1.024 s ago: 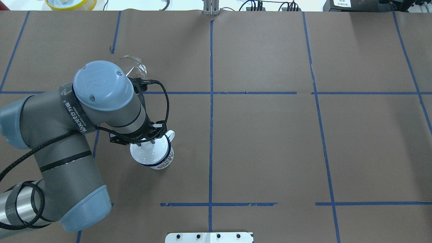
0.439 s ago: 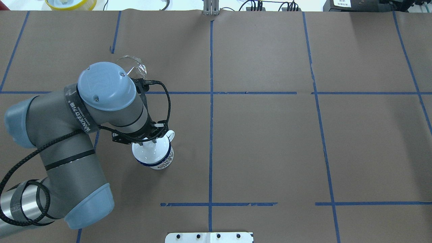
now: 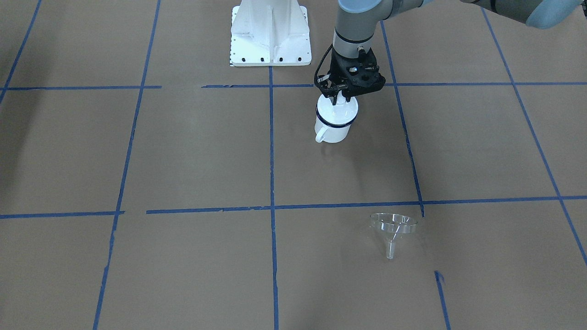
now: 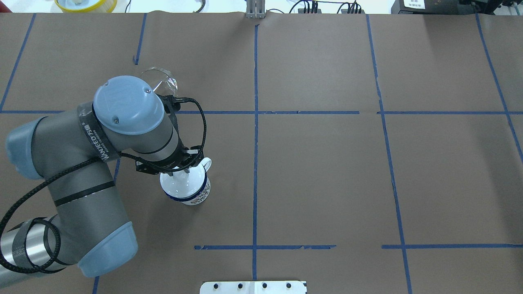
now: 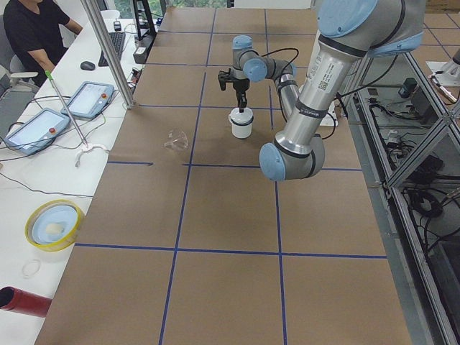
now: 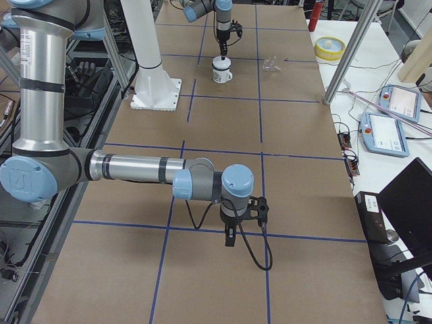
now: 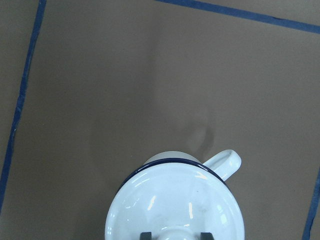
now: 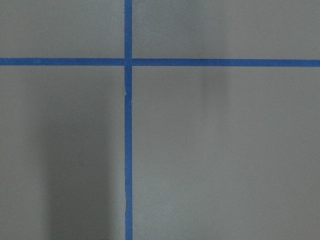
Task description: Remove funnel from cup
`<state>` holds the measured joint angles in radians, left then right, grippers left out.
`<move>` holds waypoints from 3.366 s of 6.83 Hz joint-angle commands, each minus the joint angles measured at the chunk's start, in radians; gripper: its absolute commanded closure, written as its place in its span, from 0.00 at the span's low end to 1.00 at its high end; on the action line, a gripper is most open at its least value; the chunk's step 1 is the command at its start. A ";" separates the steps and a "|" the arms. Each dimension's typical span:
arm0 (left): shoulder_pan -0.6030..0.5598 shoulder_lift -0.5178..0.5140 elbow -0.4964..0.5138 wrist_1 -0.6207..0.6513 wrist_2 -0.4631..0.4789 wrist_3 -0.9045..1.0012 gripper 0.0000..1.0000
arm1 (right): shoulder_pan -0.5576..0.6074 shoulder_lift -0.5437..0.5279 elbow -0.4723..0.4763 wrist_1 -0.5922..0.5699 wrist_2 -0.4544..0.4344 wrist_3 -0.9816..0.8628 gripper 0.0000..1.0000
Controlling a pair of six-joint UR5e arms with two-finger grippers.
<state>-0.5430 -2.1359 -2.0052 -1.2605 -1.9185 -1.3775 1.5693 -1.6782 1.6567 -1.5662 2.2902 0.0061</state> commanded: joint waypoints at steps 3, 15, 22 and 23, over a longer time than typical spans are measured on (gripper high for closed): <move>0.000 0.001 -0.004 -0.002 0.003 0.003 0.00 | 0.000 0.000 0.000 0.000 0.000 0.000 0.00; 0.026 -0.064 0.161 -0.283 -0.002 -0.123 0.00 | 0.000 0.000 0.000 0.000 0.000 0.000 0.00; -0.004 -0.061 0.084 -0.282 -0.001 -0.115 0.00 | 0.000 0.000 0.000 0.000 0.000 0.000 0.00; -0.068 -0.040 0.018 -0.260 -0.001 -0.104 0.00 | 0.000 0.000 0.000 0.000 0.000 0.000 0.00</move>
<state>-0.5525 -2.1927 -1.9188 -1.5473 -1.9195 -1.4920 1.5693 -1.6782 1.6567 -1.5662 2.2902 0.0062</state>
